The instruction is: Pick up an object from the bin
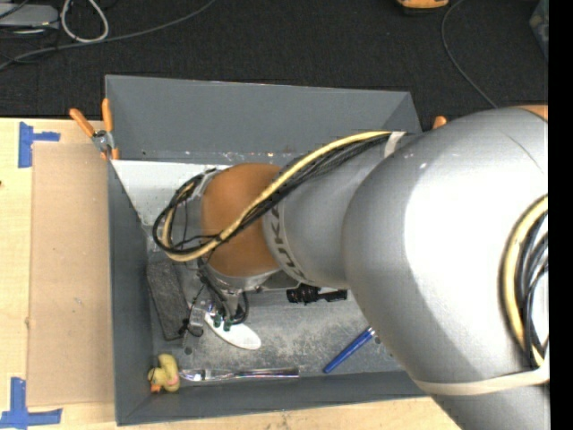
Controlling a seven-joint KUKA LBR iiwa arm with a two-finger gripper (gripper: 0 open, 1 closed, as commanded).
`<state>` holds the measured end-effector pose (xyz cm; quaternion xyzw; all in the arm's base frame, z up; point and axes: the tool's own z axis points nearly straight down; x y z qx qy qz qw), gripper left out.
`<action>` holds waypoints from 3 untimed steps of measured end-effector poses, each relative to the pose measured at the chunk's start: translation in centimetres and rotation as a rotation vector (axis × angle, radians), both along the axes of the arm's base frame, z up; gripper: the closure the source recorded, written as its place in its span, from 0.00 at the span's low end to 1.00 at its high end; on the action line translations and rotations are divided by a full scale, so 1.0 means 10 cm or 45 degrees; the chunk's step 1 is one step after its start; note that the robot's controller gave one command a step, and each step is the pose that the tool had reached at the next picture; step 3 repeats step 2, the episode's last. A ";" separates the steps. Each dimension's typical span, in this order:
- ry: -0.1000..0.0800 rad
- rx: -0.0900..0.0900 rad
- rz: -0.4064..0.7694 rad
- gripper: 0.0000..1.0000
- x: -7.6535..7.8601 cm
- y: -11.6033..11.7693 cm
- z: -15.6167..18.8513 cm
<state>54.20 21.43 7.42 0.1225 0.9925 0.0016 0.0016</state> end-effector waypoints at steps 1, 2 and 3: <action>0.015 -0.006 0.044 1.00 -0.15 -0.01 -0.05; 0.015 -0.006 0.043 1.00 -0.15 -0.01 -0.05; 0.015 -0.006 0.043 1.00 -0.15 -0.01 -0.05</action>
Offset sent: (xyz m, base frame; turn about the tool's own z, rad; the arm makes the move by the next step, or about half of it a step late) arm 0.0000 0.0000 0.0000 0.0000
